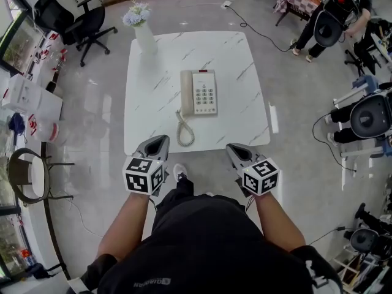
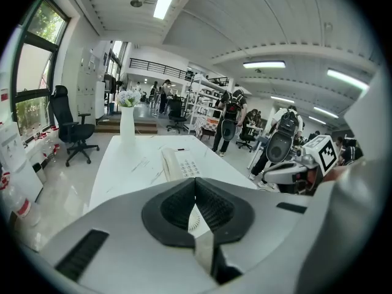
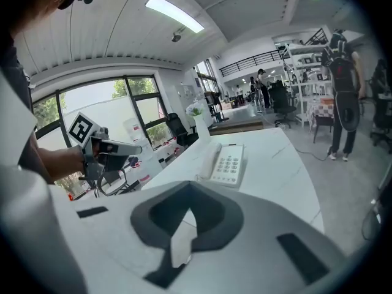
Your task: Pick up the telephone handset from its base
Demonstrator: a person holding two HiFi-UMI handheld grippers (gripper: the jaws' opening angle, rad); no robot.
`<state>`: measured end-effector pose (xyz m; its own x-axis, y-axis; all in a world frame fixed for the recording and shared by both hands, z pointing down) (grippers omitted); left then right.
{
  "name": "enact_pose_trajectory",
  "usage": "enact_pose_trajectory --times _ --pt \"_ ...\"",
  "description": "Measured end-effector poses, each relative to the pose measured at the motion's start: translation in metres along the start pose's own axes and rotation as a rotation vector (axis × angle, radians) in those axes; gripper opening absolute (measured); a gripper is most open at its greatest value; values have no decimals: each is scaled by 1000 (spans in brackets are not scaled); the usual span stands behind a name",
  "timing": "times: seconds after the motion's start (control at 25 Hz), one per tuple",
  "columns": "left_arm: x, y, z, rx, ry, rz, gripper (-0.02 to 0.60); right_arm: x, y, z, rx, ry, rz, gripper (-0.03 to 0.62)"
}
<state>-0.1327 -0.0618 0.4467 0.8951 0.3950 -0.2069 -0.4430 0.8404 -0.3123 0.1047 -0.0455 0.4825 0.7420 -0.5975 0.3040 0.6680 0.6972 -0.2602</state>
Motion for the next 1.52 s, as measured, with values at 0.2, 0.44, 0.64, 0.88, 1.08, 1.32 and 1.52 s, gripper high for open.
enact_pose_trajectory --times 0.2,0.44,0.64,0.88,1.08,1.32,1.52 --pt "-29 -21 -15 -3 -6 30 2 7 -28 -15 5 3 40 2" --pt "-64 -41 -28 -11 -27 72 2 6 -61 -26 16 5 95 2" --pt "-93 -58 -31 -21 -72 105 3 6 -86 -31 25 -16 132 2" --pt "-112 -72 -32 -28 -57 117 3 6 -98 -35 36 -21 166 2" --pt "-115 -83 -32 -28 -58 107 3 16 -104 -40 39 -12 160 2" --pt "-105 -97 -39 -13 -55 54 3 44 -108 -57 39 8 113 2" --pt "-93 -108 -44 0 -22 -17 3 69 -114 -65 1 38 41 2"
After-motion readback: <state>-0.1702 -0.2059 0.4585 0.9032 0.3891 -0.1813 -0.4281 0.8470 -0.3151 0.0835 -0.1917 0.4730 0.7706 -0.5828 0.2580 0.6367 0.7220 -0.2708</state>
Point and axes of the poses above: the fingertips, and each gripper's own axes: y backward along the fingers, x to its right, z out of its underside, the point moved 4 cm from there along y, backward along the fingers, and after that the axes turned 15 degrees about x, right-handed, at the moved point
